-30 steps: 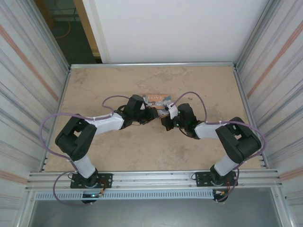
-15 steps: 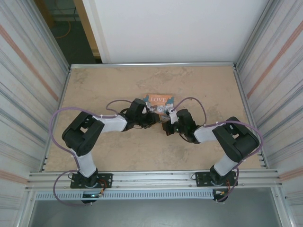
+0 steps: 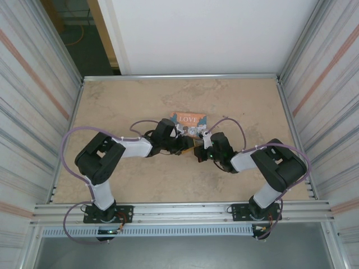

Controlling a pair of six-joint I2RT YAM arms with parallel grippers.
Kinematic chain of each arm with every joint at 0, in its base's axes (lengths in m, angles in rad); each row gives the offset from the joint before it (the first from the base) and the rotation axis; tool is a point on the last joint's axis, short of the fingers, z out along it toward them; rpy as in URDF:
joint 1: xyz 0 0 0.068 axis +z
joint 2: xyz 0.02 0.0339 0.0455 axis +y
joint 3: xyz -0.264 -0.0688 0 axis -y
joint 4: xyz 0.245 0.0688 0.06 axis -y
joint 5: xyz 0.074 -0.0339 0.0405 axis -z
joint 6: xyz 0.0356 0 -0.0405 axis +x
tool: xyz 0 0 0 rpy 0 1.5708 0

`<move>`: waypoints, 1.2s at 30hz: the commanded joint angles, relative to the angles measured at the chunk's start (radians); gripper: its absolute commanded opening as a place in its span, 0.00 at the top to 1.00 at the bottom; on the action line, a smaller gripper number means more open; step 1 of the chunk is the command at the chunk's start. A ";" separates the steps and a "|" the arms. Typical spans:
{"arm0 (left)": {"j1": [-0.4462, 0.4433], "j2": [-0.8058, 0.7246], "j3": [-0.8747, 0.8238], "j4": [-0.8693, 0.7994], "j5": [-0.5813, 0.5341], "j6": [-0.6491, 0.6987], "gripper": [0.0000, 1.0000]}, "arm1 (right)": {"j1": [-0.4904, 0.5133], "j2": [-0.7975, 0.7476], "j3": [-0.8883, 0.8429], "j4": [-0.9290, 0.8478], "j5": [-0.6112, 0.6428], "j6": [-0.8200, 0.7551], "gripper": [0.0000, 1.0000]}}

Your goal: Unlock a padlock with a key

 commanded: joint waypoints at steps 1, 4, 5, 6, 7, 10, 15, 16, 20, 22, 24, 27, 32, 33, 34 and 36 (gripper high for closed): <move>-0.002 -0.060 -0.026 -0.032 0.051 0.015 0.58 | -0.008 -0.011 -0.003 0.045 -0.005 0.040 1.00; 0.008 -0.107 -0.052 -0.036 0.035 0.027 0.56 | -0.007 -0.028 0.008 0.006 -0.016 0.053 1.00; 0.012 -0.123 -0.062 -0.035 0.031 0.030 0.56 | -0.006 -0.034 0.016 -0.019 -0.015 0.052 1.00; 0.019 -0.143 -0.077 -0.029 0.025 0.032 0.55 | -0.004 -0.043 0.026 -0.054 -0.013 0.053 1.00; 0.024 -0.167 -0.095 -0.021 0.016 0.034 0.55 | -0.002 -0.051 0.033 -0.081 -0.016 0.052 1.00; 0.045 -0.237 -0.152 0.014 -0.011 0.035 0.54 | -0.003 -0.071 0.037 -0.121 -0.031 0.068 1.00; 0.074 -0.351 -0.252 0.077 -0.076 0.031 0.51 | -0.002 -0.093 0.056 -0.182 -0.070 0.135 1.00; 0.078 -0.375 -0.272 0.090 -0.093 0.023 0.51 | -0.002 -0.095 0.065 -0.200 -0.082 0.154 1.00; 0.077 -0.468 -0.354 0.147 -0.160 -0.017 0.49 | 0.002 -0.110 0.099 -0.260 -0.132 0.237 1.00; 0.077 -0.510 -0.392 0.172 -0.194 -0.042 0.47 | 0.009 -0.119 0.110 -0.286 -0.141 0.272 1.00; 0.077 -0.538 -0.425 0.200 -0.214 -0.071 0.46 | 0.012 -0.129 0.119 -0.314 -0.142 0.305 1.00; 0.077 -0.558 -0.466 0.222 -0.226 -0.132 0.42 | 0.010 -0.133 0.131 -0.356 -0.149 0.365 1.00; 0.077 -0.528 -0.516 0.324 -0.217 -0.218 0.41 | 0.017 -0.129 0.134 -0.356 -0.169 0.470 1.00; 0.077 -0.514 -0.524 0.349 -0.215 -0.235 0.41 | 0.019 -0.127 0.134 -0.354 -0.170 0.494 1.00; 0.077 -0.499 -0.529 0.371 -0.209 -0.252 0.41 | 0.021 -0.126 0.133 -0.348 -0.174 0.515 1.00; 0.077 -0.459 -0.535 0.436 -0.190 -0.285 0.42 | 0.023 -0.124 0.129 -0.326 -0.179 0.559 1.00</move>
